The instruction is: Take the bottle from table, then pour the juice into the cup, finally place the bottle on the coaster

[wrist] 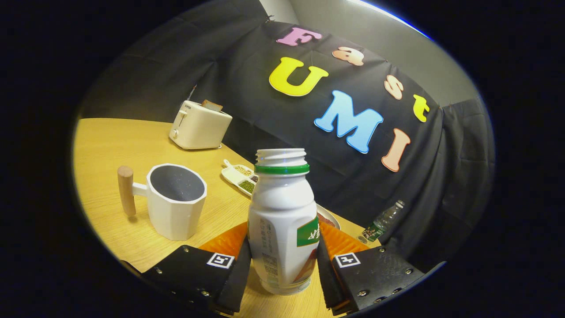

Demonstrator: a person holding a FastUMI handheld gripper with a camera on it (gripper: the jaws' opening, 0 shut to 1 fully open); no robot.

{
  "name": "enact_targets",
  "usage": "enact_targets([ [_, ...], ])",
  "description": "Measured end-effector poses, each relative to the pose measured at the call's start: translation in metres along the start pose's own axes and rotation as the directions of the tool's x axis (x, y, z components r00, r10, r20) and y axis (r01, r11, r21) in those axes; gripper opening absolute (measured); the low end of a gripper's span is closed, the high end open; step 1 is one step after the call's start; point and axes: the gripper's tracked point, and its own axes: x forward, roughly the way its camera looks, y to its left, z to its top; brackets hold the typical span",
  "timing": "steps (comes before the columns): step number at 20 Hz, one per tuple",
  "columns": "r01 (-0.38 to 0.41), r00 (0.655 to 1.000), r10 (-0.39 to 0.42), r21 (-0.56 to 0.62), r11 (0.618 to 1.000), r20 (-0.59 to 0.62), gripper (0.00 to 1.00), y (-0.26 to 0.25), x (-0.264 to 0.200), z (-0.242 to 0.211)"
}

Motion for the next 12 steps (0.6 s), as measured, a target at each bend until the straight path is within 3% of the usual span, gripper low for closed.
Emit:
enact_targets([
  [12, -0.017, 0.999, 0.003, -0.265, 0.964, -0.054, 0.68, 0.023, 0.006, -0.004],
])
